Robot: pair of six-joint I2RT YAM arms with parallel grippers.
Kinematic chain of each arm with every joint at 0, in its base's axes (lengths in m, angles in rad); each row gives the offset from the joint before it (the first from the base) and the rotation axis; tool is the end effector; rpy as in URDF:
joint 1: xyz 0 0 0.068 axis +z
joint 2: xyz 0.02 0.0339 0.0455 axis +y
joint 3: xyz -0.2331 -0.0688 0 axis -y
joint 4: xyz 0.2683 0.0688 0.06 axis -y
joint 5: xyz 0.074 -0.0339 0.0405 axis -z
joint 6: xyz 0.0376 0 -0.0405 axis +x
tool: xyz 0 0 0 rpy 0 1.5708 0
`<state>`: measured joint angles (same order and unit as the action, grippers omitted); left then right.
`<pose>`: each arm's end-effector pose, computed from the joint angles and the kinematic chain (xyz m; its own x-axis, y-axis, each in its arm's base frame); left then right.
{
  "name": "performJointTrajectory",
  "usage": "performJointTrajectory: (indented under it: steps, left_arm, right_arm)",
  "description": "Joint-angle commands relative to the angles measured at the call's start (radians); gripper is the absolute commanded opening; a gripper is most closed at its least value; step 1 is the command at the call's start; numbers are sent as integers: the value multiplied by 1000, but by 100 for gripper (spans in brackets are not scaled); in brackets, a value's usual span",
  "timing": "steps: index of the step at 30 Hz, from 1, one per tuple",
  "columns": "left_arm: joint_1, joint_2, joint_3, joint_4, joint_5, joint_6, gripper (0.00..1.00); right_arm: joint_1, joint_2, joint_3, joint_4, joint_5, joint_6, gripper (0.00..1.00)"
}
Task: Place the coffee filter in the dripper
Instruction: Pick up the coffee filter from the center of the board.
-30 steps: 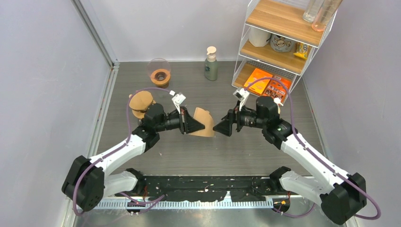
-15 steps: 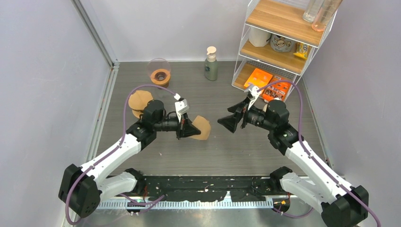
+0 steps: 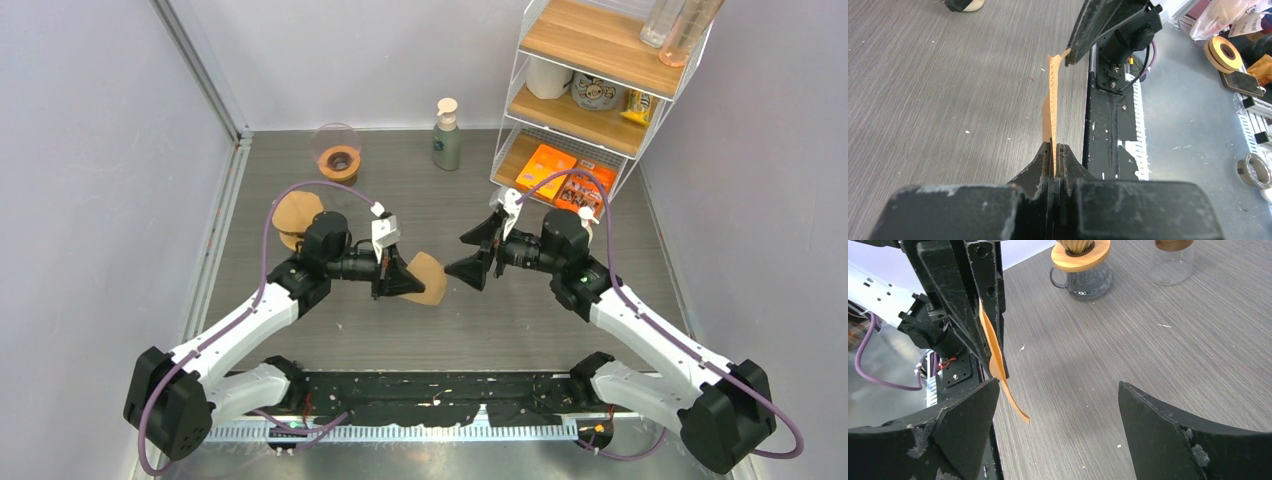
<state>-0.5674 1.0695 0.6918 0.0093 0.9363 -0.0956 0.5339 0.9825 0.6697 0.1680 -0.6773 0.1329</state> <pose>0.2108 -0.1703 0.2401 -0.3932 0.1835 -0.9010 0.9188 0.1141 -0.3778 0.2175 0.1560 0.2670 -0.2464 -0.0257 -0.9688 -0.9057 0.3618 0.2208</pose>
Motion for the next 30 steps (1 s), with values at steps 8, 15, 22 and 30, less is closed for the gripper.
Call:
performJointTrajectory:
  steps: [8, 15, 22, 30]
  left_arm:
    - [2, -28, 27, -8, 48, 34, 0]
    - [2, -32, 29, -6, 25, 33, 0]
    - [1, -39, 37, -46, -50, 15, 0]
    - [2, -68, 25, -25, -91, -33, 0]
  right_arm:
    - [35, 41, 49, 2, 167, -28, 95]
    - [39, 39, 50, 2, 99, -21, 95]
    - [46, 13, 50, -17, -21, -22, 95]
    - [65, -10, 51, -45, 19, -29, 95]
